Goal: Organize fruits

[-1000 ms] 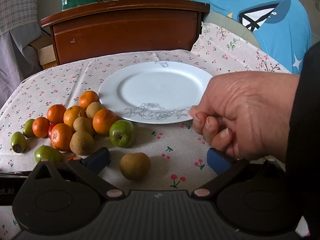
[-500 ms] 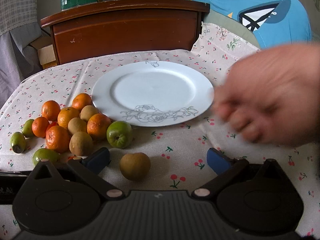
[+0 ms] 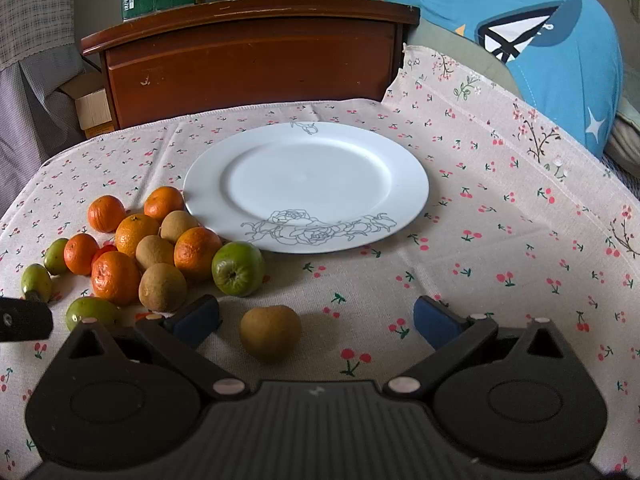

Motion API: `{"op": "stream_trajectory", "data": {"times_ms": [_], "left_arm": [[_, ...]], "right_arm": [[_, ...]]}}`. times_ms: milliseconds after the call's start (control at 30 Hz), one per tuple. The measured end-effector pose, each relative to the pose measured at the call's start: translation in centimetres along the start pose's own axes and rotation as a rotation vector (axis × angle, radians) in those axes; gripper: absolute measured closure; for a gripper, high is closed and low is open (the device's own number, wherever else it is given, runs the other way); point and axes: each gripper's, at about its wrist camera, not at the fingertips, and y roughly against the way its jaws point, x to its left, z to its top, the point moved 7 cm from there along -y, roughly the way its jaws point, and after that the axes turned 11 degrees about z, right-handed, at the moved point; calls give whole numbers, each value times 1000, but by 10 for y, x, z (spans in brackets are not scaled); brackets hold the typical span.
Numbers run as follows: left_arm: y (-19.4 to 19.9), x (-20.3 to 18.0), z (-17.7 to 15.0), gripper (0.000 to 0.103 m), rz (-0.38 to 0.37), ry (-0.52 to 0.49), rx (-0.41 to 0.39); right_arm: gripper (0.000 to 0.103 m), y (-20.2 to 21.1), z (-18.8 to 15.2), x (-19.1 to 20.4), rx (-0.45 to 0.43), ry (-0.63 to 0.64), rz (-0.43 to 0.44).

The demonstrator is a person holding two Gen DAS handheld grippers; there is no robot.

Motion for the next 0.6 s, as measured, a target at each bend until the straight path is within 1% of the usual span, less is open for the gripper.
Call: {"op": "stream_trajectory", "data": {"times_ms": [167,433,533,600], "left_arm": [[8,3,1,0,-16,-7,-11],[13,5,-12,0,-32,-29,18],[16,6,-17,0,-9,-51,20],[17,6,-19,0,-4,-58,25]], "right_arm": [[0,0,0,0,-1,0,0],[1,1,1,0,1,0,0],[1,2,1,0,6,6,5],[1,6,-1,0,30,13,13]]}}
